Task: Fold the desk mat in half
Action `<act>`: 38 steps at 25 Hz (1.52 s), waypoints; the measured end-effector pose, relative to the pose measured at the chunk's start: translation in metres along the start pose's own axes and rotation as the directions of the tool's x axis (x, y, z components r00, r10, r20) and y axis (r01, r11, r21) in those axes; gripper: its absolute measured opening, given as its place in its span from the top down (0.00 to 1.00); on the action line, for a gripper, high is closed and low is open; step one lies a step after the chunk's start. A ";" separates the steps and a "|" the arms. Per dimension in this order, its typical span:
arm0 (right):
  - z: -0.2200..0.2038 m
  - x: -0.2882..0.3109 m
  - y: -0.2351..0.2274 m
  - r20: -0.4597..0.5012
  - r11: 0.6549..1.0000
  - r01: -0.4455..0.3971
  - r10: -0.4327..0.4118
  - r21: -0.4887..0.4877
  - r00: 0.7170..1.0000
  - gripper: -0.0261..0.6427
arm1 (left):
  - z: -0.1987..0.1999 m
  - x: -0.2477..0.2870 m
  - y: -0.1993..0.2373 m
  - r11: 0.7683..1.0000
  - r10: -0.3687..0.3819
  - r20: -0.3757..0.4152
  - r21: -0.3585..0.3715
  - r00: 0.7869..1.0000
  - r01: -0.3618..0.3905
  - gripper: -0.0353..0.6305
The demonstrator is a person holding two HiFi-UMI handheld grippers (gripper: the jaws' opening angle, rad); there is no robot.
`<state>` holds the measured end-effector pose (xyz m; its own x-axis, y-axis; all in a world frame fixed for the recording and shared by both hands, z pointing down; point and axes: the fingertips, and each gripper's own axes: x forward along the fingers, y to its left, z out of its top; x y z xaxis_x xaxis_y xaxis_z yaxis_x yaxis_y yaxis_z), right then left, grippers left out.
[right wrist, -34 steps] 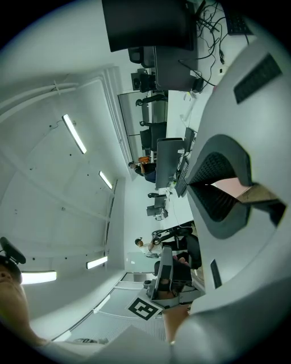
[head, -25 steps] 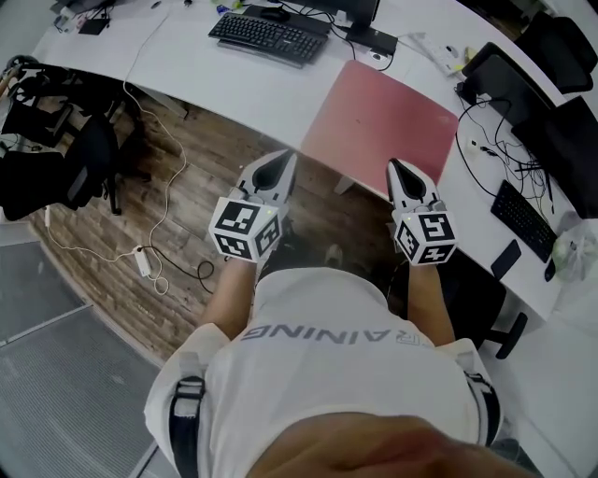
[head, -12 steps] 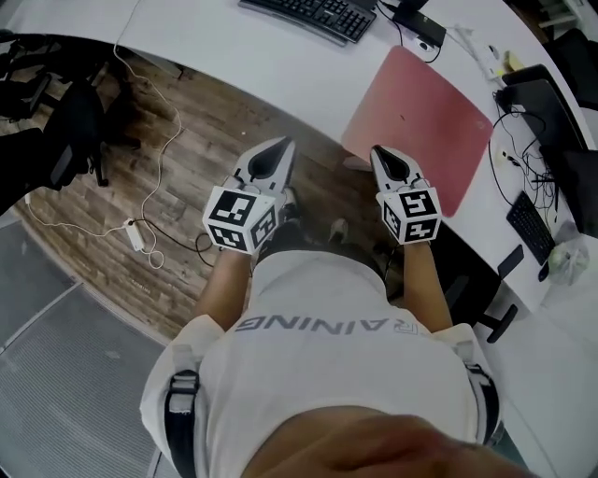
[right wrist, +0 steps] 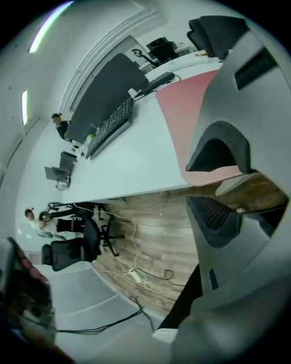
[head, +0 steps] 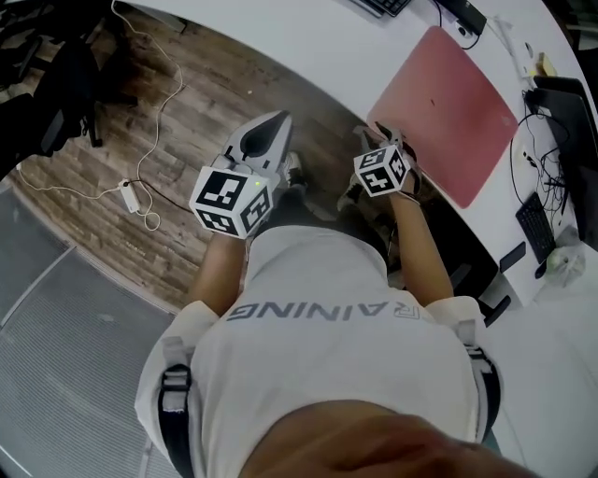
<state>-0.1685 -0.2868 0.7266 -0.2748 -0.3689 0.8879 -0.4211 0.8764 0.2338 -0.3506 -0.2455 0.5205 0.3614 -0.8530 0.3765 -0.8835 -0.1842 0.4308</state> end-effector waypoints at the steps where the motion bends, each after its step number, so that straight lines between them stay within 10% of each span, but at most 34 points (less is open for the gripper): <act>1: -0.006 0.011 0.003 -0.031 0.999 0.001 -0.002 -0.034 1.000 0.73 | 0.000 -0.002 0.003 1.000 0.015 0.000 -0.003 1.000 -0.015 0.91; 11: -0.013 0.032 0.001 -0.034 0.976 0.075 -0.084 -0.202 0.996 0.85 | -0.009 -0.012 0.002 0.992 0.101 0.011 -0.074 0.995 -0.100 0.91; 24: 0.004 -0.038 -0.044 0.228 0.995 -0.069 0.050 0.076 0.972 0.91 | -0.004 0.018 -0.073 0.997 0.063 0.018 -0.044 0.998 -0.062 0.91; 38: -0.054 -0.119 -0.152 0.332 0.962 0.097 -0.182 0.257 0.926 0.91 | -0.006 0.079 -0.173 0.996 -0.074 -0.034 0.049 0.997 0.076 0.91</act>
<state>-0.0252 -0.3590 0.6065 -0.4644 -0.6038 0.6479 -0.6534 0.7274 0.2096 -0.1676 -0.2783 0.4809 0.4360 -0.8198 0.3712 -0.8670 -0.2720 0.4176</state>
